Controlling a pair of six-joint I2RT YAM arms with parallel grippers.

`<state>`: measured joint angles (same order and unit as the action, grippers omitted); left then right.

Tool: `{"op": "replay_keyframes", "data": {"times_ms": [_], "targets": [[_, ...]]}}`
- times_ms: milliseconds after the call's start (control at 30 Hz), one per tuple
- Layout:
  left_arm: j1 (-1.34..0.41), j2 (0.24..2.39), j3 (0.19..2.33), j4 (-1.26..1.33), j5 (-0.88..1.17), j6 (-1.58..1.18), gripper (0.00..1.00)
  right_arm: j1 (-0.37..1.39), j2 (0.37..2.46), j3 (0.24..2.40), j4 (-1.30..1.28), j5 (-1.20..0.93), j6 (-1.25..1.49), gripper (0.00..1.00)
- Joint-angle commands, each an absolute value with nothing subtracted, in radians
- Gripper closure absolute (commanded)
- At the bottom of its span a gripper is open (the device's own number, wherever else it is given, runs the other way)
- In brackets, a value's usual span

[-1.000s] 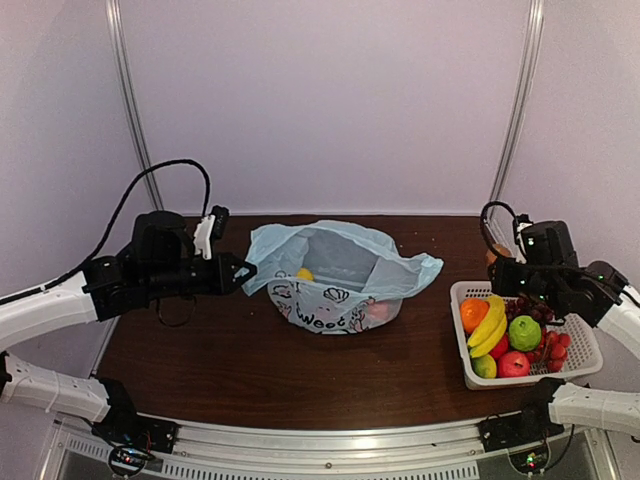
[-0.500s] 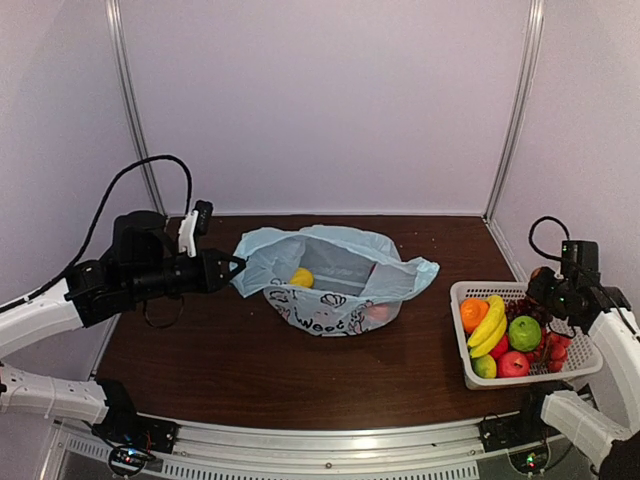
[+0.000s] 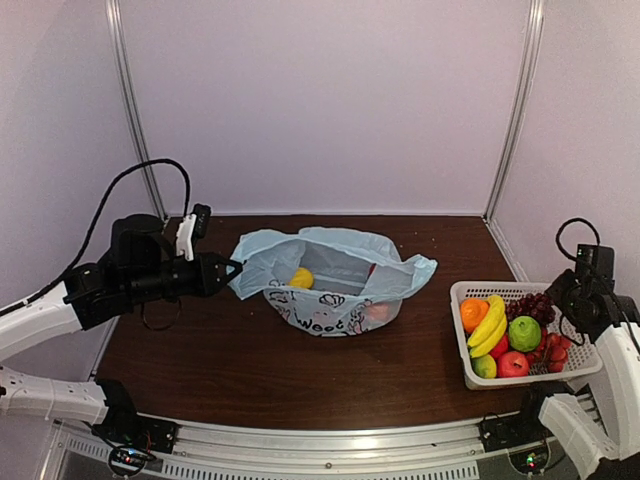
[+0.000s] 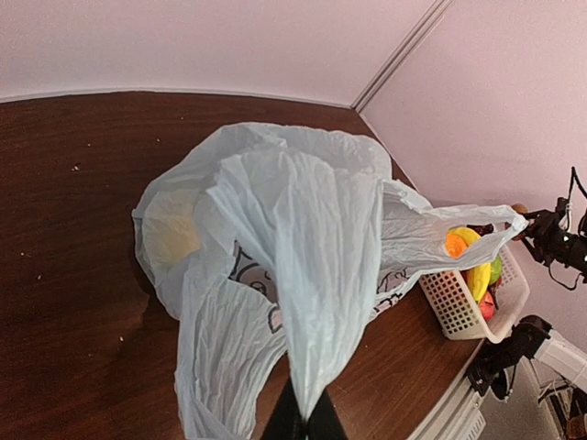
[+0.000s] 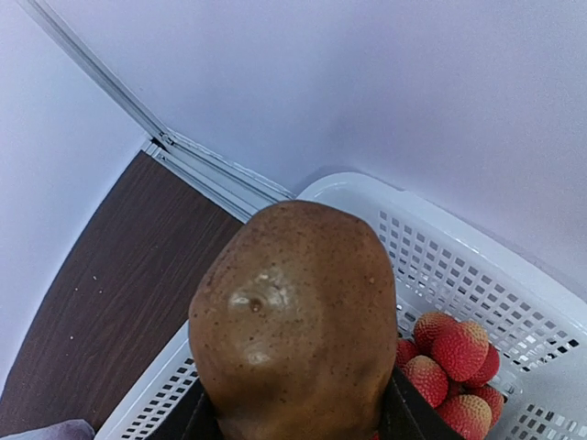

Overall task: Untie the knot of the plastic bag and take out the fruit
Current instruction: Place the fake fruit in the bin.

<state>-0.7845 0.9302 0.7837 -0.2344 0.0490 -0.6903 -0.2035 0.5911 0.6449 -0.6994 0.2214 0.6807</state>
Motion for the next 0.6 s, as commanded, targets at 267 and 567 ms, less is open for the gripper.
{"op": "replay_keyframes", "data": {"times_ms": [267, 567], "targets": [[-0.773, 0.973, 0.805, -0.170, 0.121, -0.646, 1.00, -0.212, 0.460, 0.613, -0.872, 0.295, 0.909, 0.49], [-0.773, 0.968, 0.808, -0.170, 0.126, -0.635, 1.00, -0.212, 0.367, 0.606, -0.921, 0.356, 0.936, 0.17]]}}
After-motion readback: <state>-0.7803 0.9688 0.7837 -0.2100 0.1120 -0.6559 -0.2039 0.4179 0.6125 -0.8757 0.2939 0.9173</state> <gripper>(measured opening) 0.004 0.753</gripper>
